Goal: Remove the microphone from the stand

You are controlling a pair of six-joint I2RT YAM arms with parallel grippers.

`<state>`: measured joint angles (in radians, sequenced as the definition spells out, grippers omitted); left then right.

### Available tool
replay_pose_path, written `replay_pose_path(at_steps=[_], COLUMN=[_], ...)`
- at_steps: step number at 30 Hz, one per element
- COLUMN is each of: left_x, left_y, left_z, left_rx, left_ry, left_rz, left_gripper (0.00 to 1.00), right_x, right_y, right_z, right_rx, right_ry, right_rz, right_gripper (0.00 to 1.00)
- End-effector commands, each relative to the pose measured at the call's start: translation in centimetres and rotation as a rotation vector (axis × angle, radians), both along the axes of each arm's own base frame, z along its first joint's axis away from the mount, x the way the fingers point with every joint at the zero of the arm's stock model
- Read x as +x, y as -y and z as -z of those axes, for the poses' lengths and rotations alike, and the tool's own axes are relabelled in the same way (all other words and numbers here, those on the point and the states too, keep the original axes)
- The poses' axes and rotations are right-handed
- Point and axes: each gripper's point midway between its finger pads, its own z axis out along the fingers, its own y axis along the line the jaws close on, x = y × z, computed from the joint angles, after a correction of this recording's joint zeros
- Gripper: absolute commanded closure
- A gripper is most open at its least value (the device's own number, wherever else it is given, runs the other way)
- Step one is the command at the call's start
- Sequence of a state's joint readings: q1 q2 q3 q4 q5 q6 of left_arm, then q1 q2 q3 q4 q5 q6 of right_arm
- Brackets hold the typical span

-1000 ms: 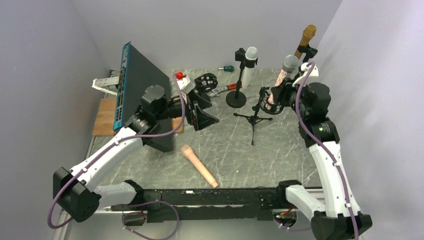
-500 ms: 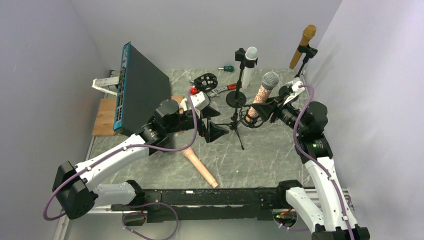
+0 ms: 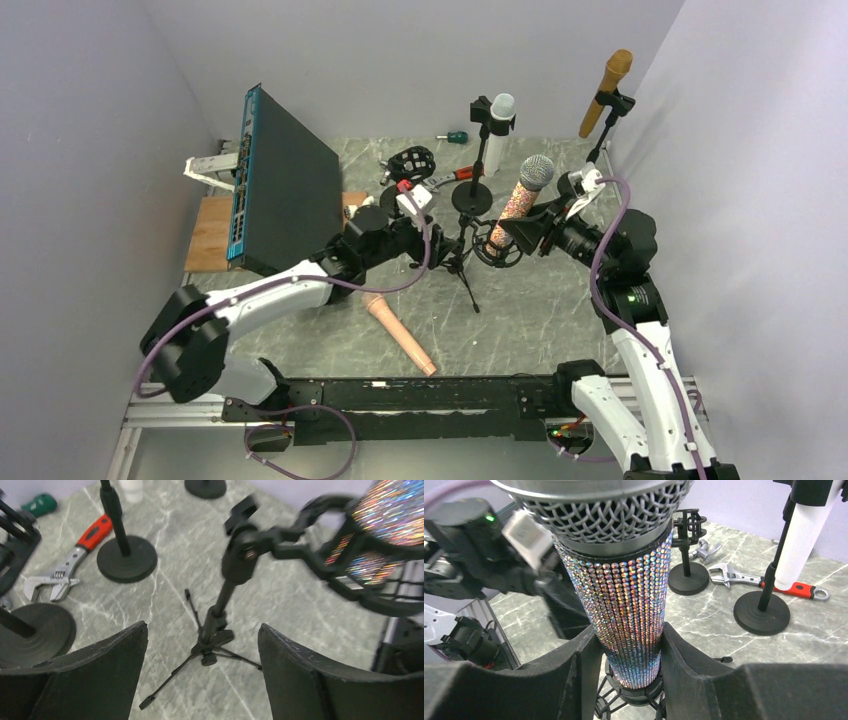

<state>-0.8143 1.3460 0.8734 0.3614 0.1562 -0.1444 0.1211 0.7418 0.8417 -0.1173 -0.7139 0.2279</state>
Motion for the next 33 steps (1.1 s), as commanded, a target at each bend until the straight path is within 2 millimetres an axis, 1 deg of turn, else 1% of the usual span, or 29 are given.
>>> replay_pose_path(at_steps=[1, 3, 4, 6, 11, 15, 17, 19, 21, 24, 28, 30, 32, 33], left_x=[2.2, 2.8, 3.1, 3.4, 4.2, 4.1, 4.4, 4.5, 5.2, 5.7, 6.0, 6.0, 6.1, 6.1], left_y=[1.5, 2.1, 2.3, 2.8, 4.6, 6.3, 6.7, 7.0, 6.6, 6.4, 6.6, 6.7, 6.6, 6.5], left_z=[-0.1, 0.8, 1.3, 1.6, 1.5, 0.8, 0.8, 0.4, 0.3, 0.6, 1.8, 2.4, 2.8, 3.0], left_rx=[0.005, 0.006, 0.002, -0.021, -0.062, -0.086, -0.091, -0.106, -0.116, -0.107, -0.062, -0.046, -0.044, -0.042], left_ry=[0.061, 0.049, 0.040, 0.045, 0.062, 0.087, 0.090, 0.099, 0.108, 0.115, 0.117, 0.116, 0.112, 0.109], left_rz=[-0.041, -0.062, -0.070, -0.076, -0.079, -0.066, -0.075, -0.075, -0.122, -0.153, -0.153, -0.150, -0.156, -0.161], left_gripper=[0.20, 0.25, 0.25, 0.25, 0.25, 0.29, 0.33, 0.39, 0.44, 0.56, 0.76, 0.91, 1.00, 1.00], right_x=[-1.4, -1.4, -1.4, -1.5, -1.6, -1.7, -1.7, -1.7, -1.7, -1.5, -1.3, -1.0, -0.7, -0.6], right_y=[-0.3, -0.1, -0.1, -0.2, -0.2, -0.2, -0.2, -0.1, -0.1, -0.1, -0.2, 0.0, 0.2, 0.3], right_z=[1.3, 1.4, 1.3, 0.9, 0.4, 0.3, 0.2, 0.1, 0.0, -0.5, -1.4, -1.7, -2.0, -2.2], right_rx=[-0.002, -0.003, -0.002, 0.002, 0.010, 0.014, 0.016, 0.022, 0.027, 0.034, 0.038, 0.038, 0.031, 0.026], right_ry=[-0.063, -0.065, -0.064, -0.060, -0.055, -0.060, -0.059, -0.058, -0.059, -0.055, -0.048, -0.043, -0.041, -0.040], right_rz=[-0.024, -0.014, -0.012, -0.019, -0.017, -0.017, -0.015, -0.008, -0.007, -0.001, -0.003, 0.011, 0.030, 0.036], right_gripper=[0.97, 0.96, 0.96, 0.96, 0.95, 0.95, 0.95, 0.95, 0.95, 0.95, 0.96, 0.96, 0.96, 0.97])
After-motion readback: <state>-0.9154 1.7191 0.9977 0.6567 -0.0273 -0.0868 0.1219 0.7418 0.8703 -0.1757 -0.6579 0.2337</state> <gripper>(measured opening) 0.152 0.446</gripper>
